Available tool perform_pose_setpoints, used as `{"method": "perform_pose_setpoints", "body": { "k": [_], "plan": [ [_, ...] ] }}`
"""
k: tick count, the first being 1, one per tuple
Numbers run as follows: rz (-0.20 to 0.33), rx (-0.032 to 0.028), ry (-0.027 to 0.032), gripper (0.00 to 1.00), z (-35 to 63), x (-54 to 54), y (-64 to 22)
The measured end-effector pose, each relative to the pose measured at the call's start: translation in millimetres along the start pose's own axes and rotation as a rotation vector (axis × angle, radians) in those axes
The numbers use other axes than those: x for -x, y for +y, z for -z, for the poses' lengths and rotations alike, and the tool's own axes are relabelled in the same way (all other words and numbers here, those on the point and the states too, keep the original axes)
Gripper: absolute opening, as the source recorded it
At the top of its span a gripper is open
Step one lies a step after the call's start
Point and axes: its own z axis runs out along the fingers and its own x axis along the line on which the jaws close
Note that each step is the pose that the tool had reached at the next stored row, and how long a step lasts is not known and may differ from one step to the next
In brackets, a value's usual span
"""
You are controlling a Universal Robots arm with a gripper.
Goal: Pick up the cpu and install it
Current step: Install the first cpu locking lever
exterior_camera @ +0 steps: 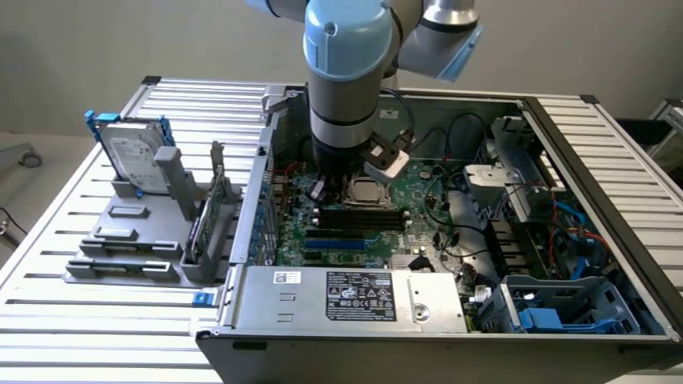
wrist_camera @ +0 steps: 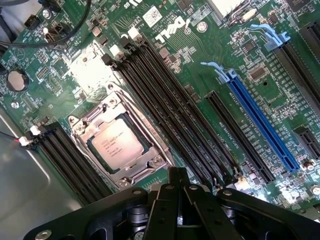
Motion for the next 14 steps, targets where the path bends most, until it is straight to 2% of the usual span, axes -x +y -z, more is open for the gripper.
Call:
{"method": "perform_pose_setpoints", "body": {
  "k": [14],
  "plan": [
    [-0.007, 0.0047, -0.0005, 0.11, -9.5, -1.3, -1.4]
  ]
}}
